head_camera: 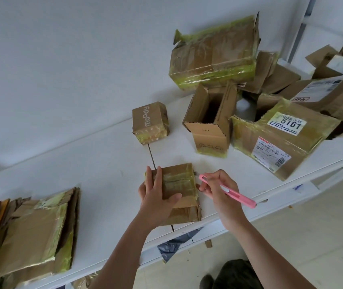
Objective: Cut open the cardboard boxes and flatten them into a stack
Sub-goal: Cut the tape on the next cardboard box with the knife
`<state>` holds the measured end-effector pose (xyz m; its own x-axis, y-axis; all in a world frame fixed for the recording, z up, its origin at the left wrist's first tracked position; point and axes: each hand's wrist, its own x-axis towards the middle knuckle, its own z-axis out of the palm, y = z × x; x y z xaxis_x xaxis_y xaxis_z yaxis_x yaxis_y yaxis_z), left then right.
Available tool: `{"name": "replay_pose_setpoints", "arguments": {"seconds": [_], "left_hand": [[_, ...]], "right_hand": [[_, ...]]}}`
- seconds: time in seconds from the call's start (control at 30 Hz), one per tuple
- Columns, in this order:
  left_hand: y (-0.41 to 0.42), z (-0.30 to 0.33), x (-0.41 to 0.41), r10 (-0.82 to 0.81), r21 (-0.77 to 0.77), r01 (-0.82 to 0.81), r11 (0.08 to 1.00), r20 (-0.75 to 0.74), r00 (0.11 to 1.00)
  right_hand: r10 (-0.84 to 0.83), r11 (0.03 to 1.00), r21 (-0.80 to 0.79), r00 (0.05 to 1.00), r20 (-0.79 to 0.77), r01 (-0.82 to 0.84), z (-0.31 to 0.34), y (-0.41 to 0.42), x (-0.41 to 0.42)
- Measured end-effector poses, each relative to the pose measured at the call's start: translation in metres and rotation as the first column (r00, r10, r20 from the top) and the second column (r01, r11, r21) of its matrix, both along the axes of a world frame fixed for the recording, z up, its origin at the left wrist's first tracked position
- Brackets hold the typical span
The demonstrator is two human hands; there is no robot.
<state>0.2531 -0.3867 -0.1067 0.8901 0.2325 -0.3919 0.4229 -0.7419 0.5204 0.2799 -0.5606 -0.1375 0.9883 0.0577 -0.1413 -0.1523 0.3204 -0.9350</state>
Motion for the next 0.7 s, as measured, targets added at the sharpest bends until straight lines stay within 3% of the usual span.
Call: {"name": "replay_pose_setpoints", "arguments": {"seconds": [0.4, 0.53, 0.6, 0.7], "left_hand": [[-0.001, 0.005, 0.001, -0.013, 0.043, 0.014, 0.999, -0.018, 1.000], [0.000, 0.017, 0.004, 0.015, 0.217, -0.022, 0.976, 0.034, 0.999], [0.001, 0.025, 0.006, 0.104, 0.326, -0.113, 0.938, 0.044, 0.994], [0.009, 0.037, 0.006, 0.228, 0.401, -0.191, 0.896, -0.046, 0.973]], "right_hand": [[0.041, 0.996, -0.080, 0.999, 0.003, -0.041, -0.013, -0.016, -0.032], [0.089, 0.986, -0.144, 0.995, 0.035, -0.083, -0.004, -0.027, -0.028], [0.059, 0.991, -0.124, 0.998, 0.039, -0.053, 0.000, -0.027, -0.025], [-0.001, 0.995, -0.096, 0.999, 0.052, 0.006, 0.003, -0.019, -0.026]]}}
